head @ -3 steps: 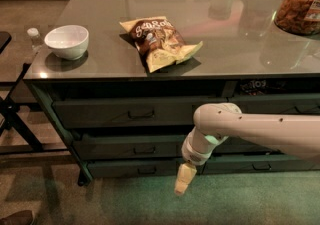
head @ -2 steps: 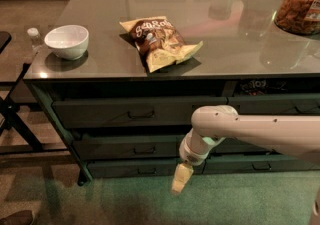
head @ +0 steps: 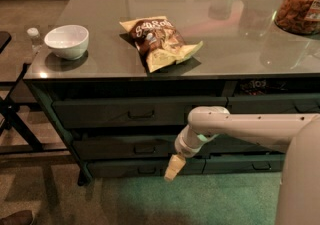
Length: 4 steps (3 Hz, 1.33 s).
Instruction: Open middle drawer
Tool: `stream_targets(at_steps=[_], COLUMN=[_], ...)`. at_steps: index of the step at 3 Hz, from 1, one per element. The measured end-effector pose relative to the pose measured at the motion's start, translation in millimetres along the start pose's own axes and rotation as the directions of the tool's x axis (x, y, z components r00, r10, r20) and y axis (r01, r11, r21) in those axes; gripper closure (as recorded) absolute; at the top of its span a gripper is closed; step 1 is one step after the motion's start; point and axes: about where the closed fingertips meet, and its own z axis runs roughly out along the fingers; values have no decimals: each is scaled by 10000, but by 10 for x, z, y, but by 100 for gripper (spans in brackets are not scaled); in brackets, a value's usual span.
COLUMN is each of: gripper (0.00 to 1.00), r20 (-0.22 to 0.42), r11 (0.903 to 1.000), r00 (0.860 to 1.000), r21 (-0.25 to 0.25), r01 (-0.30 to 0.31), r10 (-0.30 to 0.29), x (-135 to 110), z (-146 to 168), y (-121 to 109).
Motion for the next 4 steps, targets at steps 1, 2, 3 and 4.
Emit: stream_targets(at_steps=[1, 2, 3, 4], gripper=[0, 0, 0, 0], r20=[196, 357, 432, 293], r11=[9999, 9996, 9993, 9997], r00=[9998, 9993, 9990, 9995], r21=[99, 260, 361, 219], r01=[-90, -128, -87, -105], r10=[88, 118, 72, 98], x=[-61, -128, -167, -134], z=[240, 418, 535, 676], y=[-179, -376, -505, -495])
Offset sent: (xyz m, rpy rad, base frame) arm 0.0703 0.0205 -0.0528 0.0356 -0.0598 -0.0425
